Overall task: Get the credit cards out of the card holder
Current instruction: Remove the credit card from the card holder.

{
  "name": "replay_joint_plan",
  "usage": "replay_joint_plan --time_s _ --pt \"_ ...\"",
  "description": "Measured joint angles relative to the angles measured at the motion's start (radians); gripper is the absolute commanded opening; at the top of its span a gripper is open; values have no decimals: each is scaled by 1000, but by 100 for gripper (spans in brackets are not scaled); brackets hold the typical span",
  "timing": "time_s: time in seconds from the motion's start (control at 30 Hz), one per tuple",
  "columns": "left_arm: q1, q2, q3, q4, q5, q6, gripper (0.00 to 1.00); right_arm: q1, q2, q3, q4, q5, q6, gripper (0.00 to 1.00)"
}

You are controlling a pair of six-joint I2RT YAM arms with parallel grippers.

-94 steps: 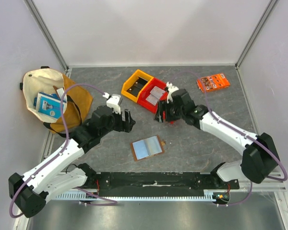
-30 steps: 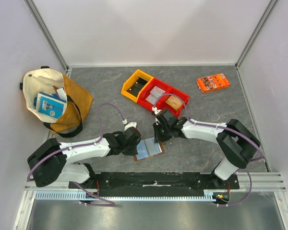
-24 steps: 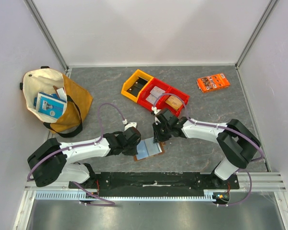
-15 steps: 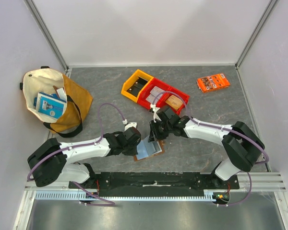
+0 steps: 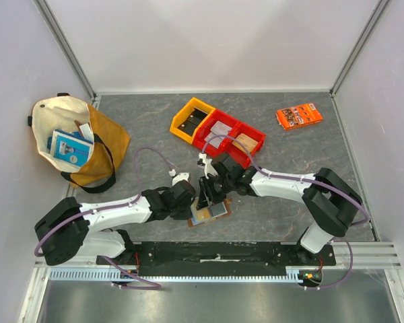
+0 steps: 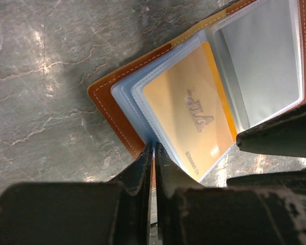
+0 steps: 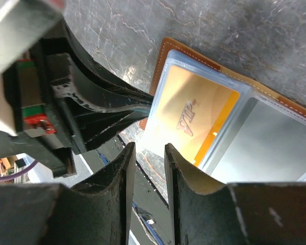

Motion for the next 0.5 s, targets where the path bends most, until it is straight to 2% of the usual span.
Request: replay_joint_plan --time_s 0.17,0.37,0.5 --pt "-3 -45 -31 -3 -6 -22 9 8 22 1 1 -2 0 37" --pt "-5 -92 -40 -37 -31 -46 15 0 22 2 -2 51 0 38" --pt "-5 -184 -48 -65 -58 -73 20 -23 22 2 2 69 0 40"
